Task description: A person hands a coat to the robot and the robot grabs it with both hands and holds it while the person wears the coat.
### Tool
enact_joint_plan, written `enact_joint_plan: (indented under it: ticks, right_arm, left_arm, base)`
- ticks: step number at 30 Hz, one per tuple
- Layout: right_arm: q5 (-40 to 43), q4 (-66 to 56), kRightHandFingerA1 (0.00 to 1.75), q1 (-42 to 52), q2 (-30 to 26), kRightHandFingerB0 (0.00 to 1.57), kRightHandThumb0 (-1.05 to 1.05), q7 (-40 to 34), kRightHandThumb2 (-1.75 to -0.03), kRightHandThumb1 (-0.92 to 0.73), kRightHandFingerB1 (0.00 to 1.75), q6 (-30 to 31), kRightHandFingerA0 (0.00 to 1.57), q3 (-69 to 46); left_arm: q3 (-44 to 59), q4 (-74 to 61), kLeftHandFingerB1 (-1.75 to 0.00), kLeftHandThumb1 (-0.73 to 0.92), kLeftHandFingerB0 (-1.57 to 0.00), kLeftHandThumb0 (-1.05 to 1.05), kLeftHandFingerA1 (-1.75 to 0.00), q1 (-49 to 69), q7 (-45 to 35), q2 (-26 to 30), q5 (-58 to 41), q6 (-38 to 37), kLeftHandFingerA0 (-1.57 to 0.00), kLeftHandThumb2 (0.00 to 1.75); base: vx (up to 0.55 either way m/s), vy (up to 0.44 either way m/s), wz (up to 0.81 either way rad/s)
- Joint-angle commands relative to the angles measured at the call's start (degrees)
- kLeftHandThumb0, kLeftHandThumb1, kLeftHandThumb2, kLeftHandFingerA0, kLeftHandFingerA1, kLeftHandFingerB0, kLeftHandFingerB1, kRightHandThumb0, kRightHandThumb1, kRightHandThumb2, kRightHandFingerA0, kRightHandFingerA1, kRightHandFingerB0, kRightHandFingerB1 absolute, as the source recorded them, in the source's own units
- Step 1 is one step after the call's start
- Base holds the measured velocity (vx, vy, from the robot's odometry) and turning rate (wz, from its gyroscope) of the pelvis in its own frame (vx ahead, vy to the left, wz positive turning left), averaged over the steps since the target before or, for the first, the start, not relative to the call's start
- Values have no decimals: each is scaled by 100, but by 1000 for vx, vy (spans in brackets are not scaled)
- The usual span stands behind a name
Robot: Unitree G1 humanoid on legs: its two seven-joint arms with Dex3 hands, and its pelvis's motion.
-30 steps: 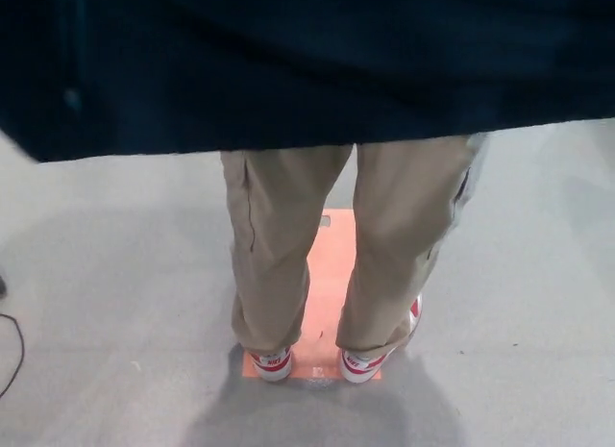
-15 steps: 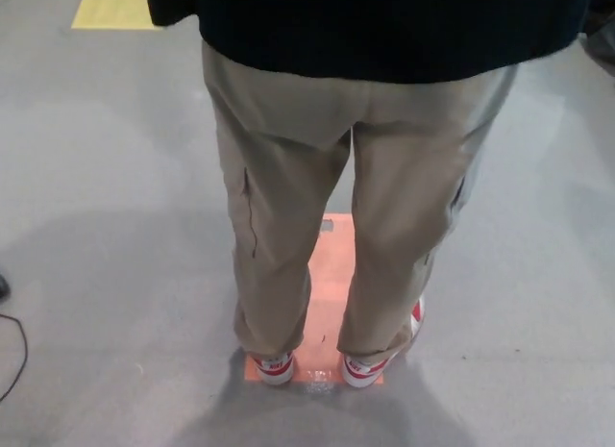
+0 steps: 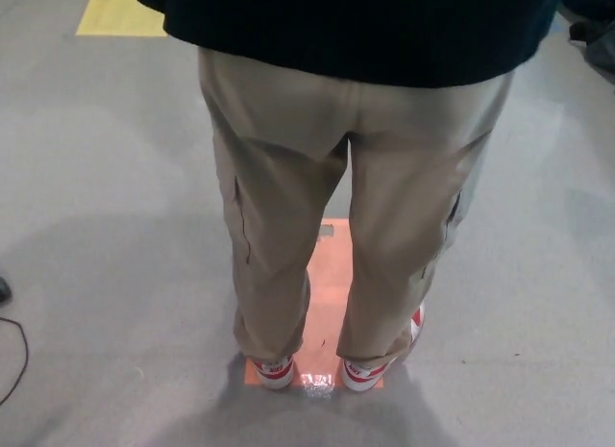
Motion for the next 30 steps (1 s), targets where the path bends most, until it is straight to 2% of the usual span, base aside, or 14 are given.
enact_joint_plan:
  ticks: [1,2,7,11,12,13,14,17,21,25,26,27,30]
  right_arm:
    - [264,-75,0,98,-75,0,-101,59,-102,-70,0,120,0,-112]
    - [328,-169,0,233,-106,0,-101,-206,-103,-71,0,-35,0,-181]
    - [560,-667,3,723,-255,0,-94,-539,-101,-71,3,-553,0,-434]
    - [627,-1372,2,1228,-387,0,-95,-703,-102,-72,2,-690,0,-621]
    - [652,-2013,0,1658,-493,0,-80,-788,-67,-85,0,-679,0,-750]
    - [684,-2763,0,2137,-610,0,-87,-823,-97,-71,0,-674,0,-923]
    - [742,-3726,0,2762,-725,0,-97,-854,-107,-80,0,-709,0,-1180]
    - [730,-5161,1,3625,-751,0,-98,-783,-109,-81,0,-544,0,-1591]
    - [610,-6400,3,4460,-708,0,-95,-764,-111,-81,2,-529,0,-1957]
    - [420,-7787,6,5639,-496,0,-93,-612,-112,-80,4,-386,0,-2288]
    - [381,-7989,0,5855,-463,0,-84,-562,-68,-92,0,-361,0,-2326]
    - [353,-8337,7,6271,-385,0,-93,-451,-114,-80,6,-320,0,-2366]
    - [326,-8882,7,7016,-221,0,-93,-386,-112,-79,6,-361,0,-2403]
  left_arm:
    - [1,-83,-2,72,0,-104,0,59,-260,-9,-167,310,0,104]
    - [38,-153,-3,72,0,-104,0,163,-112,15,-207,269,0,105]
    - [236,-475,-1,71,0,-105,0,550,224,97,-399,32,0,103]
    - [413,-913,-3,71,0,-105,-2,911,375,127,-479,70,0,106]
    - [484,-1315,-1,72,0,-101,0,1200,499,222,-467,94,0,105]
    - [614,-1784,-1,77,0,-105,-3,1544,672,326,-499,30,0,110]
    - [888,-2593,0,76,0,-105,-1,2114,771,418,-613,49,0,108]
    - [1331,-3845,0,76,0,-104,0,2919,801,497,-675,187,0,108]
    - [1798,-5499,0,82,0,-105,-1,3899,264,439,-519,797,0,113]
    - [2279,-6845,0,84,0,-105,0,5079,156,243,-522,819,0,114]
    - [2347,-7023,0,84,0,-104,0,5304,170,194,-513,797,0,113]
    - [2423,-7267,0,82,0,-103,0,5710,211,136,-557,671,0,111]
    - [2587,-7786,0,80,0,-103,0,6503,216,0,-605,502,0,110]
  base:
    - [0,0,0]
    - [0,0,0]
    - [0,0,0]
    - [0,0,0]
    - [0,0,0]
    - [0,0,0]
    - [0,0,0]
    - [0,0,0]
    - [0,0,0]
    - [0,0,0]
    - [0,0,0]
    - [0,0,0]
    - [0,0,0]
